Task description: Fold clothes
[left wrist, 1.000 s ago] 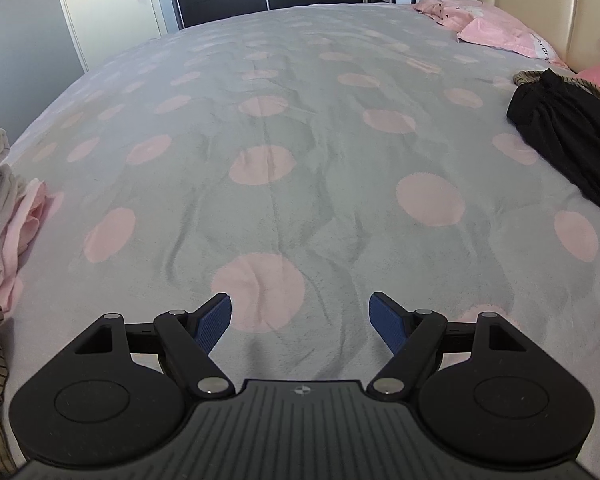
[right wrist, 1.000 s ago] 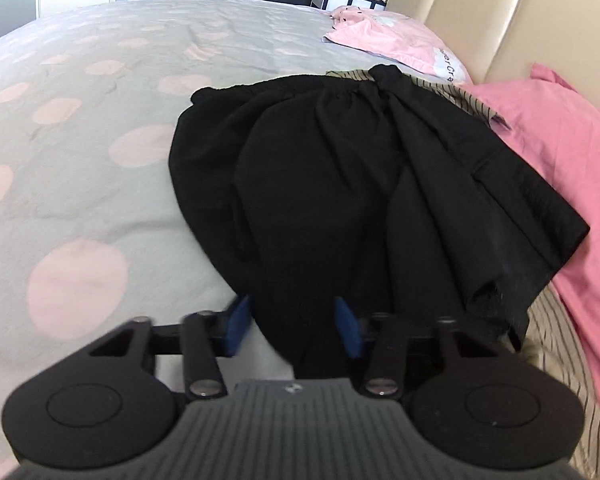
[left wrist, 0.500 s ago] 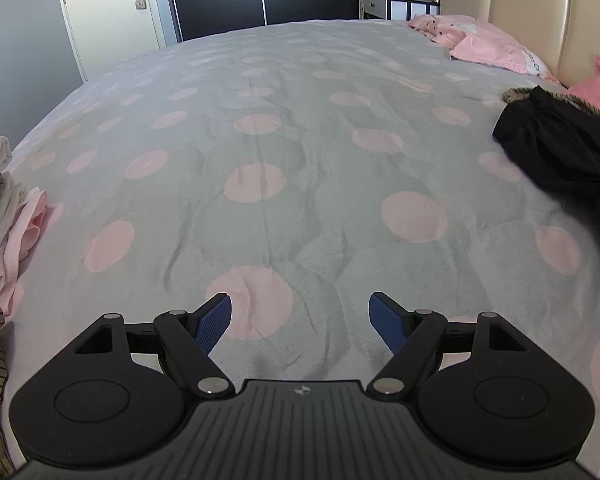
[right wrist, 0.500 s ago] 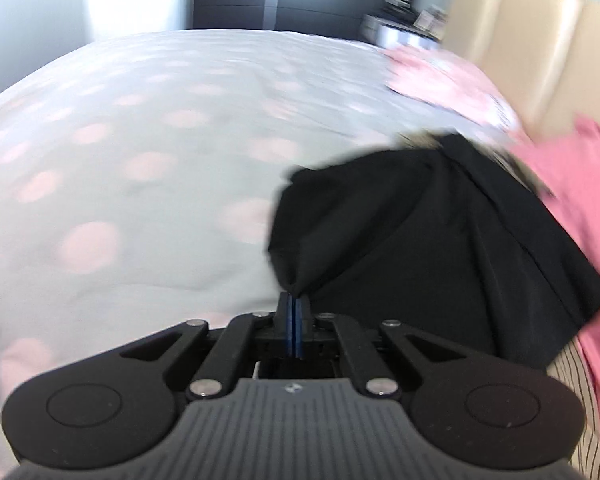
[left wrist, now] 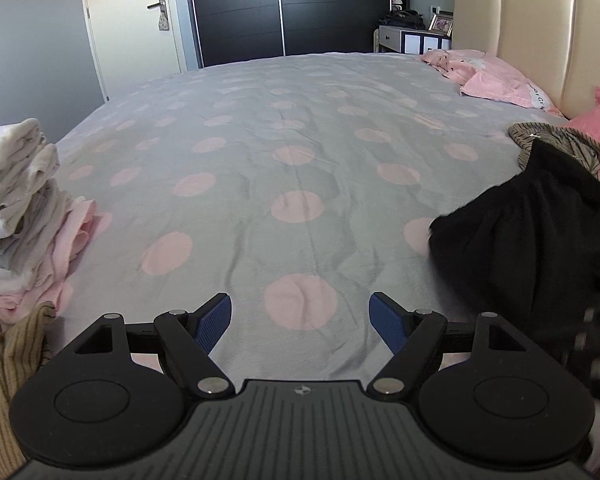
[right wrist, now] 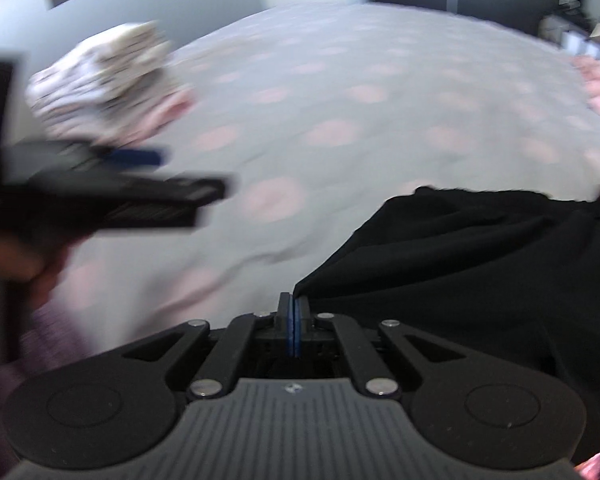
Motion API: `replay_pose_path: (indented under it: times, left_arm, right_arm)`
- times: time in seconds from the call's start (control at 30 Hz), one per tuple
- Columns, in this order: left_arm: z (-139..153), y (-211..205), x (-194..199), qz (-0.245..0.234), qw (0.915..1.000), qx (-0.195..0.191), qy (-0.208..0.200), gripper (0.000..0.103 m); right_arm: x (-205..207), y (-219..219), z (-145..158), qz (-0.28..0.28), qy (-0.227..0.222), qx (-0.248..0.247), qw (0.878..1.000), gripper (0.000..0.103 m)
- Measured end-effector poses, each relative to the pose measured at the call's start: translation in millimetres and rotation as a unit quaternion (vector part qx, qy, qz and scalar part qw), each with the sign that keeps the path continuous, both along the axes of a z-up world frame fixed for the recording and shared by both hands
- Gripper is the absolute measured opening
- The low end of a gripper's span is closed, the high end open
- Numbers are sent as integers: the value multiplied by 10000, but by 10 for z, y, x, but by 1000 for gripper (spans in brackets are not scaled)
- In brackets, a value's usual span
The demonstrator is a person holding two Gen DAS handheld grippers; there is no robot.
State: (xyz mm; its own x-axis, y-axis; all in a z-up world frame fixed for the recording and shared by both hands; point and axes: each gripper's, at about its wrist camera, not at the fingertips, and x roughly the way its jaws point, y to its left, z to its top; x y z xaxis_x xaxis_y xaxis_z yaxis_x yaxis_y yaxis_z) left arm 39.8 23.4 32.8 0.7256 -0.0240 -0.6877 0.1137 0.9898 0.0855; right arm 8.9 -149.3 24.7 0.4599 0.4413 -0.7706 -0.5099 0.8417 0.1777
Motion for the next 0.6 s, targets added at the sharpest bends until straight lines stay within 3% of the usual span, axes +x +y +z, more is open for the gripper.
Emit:
replay_pose_path:
  times: [0.17,0.37,0.43,0.5,0.6]
  left_arm:
    - [6,105,-102,-118,9999,12,115,76]
    - [-127,122,-125,-365,9984,-14,436,75]
    - [-185,128,-89,-403,9974,-149,572,75]
    - [-241,130,-38,-433,9962,-292,691,75]
    - [-309,81,50,-533,9945,-451,784,74]
  right_arm:
    - [-401,307,-76,708,351,115,9968,1]
    - [-503,293,-189,806,345,-368,9955,7]
    - [-482,230,-201,774,377,-465,9952,13]
    - [-476,90,-120,655,296,-504,9961,29]
    - [-419,-151,5,422,153,-606,9972,31]
